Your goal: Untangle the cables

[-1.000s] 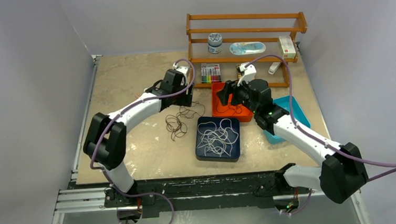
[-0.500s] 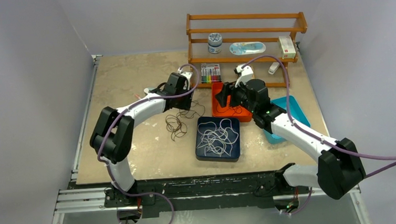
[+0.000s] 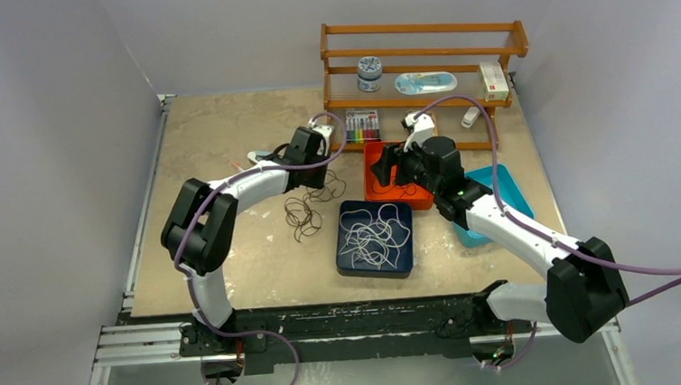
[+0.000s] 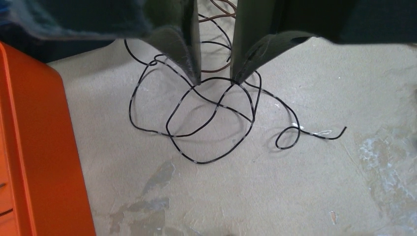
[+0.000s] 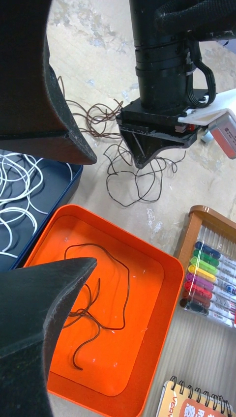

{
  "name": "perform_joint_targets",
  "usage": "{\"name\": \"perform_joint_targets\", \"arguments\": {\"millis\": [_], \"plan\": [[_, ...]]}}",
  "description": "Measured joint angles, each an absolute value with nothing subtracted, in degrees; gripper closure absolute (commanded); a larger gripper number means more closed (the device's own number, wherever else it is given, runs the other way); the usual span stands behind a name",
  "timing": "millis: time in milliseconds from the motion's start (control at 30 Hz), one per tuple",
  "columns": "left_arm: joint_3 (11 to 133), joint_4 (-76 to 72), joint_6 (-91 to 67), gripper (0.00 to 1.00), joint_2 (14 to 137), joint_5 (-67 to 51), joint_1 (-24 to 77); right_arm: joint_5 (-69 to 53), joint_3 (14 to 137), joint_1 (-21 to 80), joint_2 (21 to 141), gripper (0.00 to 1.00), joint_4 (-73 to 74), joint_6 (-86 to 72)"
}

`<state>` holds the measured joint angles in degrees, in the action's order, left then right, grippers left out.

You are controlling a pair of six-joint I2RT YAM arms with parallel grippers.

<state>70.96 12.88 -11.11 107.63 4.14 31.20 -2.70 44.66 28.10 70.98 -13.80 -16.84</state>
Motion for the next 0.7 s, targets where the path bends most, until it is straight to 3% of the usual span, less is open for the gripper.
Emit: {"name": "perform_joint_targets", "arguments": {"millis": [133, 700], "plan": [[70.96, 12.05, -11.35, 1.0, 107.63, 5.48, 31.2, -2.72, 44.66, 28.1, 70.98, 0.29, -13.65, -16.84], [70.59, 10.68, -13.17, 1.0, 97.84, 9.5, 31.2, -2.72, 44.66, 28.1, 70.98, 0.29, -13.61, -16.88]]}}
